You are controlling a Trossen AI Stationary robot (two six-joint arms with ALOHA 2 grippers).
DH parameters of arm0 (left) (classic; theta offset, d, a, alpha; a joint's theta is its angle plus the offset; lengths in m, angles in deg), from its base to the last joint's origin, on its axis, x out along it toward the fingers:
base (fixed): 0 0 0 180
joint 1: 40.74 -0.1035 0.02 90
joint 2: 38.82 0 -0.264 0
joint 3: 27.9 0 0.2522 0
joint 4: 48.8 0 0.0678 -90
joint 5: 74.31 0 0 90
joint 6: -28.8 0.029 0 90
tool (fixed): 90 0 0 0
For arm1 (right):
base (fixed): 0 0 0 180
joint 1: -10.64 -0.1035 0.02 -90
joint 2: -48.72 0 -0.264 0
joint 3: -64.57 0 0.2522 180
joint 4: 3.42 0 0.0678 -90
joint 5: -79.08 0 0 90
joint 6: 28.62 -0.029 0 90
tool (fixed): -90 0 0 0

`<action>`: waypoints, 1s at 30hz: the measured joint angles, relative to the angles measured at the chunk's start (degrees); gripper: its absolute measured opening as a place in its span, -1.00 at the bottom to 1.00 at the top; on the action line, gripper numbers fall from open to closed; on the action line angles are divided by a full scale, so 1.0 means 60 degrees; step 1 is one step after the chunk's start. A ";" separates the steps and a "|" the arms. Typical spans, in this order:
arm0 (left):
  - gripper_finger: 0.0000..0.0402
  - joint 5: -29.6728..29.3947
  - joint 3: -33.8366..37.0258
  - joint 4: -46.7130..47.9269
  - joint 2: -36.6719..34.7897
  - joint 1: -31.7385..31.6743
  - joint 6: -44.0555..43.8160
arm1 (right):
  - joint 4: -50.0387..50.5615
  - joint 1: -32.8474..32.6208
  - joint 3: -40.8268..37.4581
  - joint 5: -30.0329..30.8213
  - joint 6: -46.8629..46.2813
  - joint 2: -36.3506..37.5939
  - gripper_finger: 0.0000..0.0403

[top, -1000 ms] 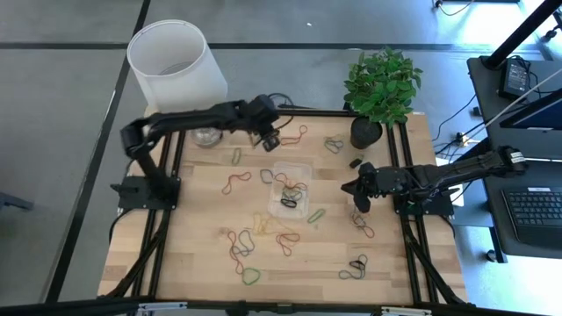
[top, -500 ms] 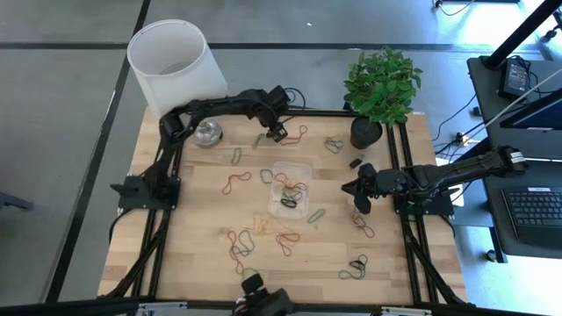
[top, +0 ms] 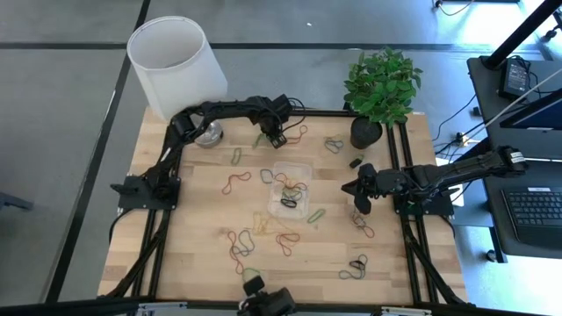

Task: Pick and place rubber bands into bin
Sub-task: Put the top left black rubber band into the bin

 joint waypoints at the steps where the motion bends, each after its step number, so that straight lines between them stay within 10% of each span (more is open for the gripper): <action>1: -0.45 0.0026 0.0000 0.0002 0.0005 0.0013 -0.0004 | 0.0014 0.0001 0.0000 0.0000 0.0000 0.0000 -0.76; 8: -0.95 0.0037 -0.0015 0.0278 0.0001 0.0301 -0.0509 | 0.0067 0.0000 0.0000 0.0000 0.0002 0.0000 -0.76; 30: -0.98 -0.1606 0.0007 0.0850 -0.3404 0.2645 -0.0195 | 0.0142 0.0007 0.0004 0.0166 0.0052 -0.0004 -0.76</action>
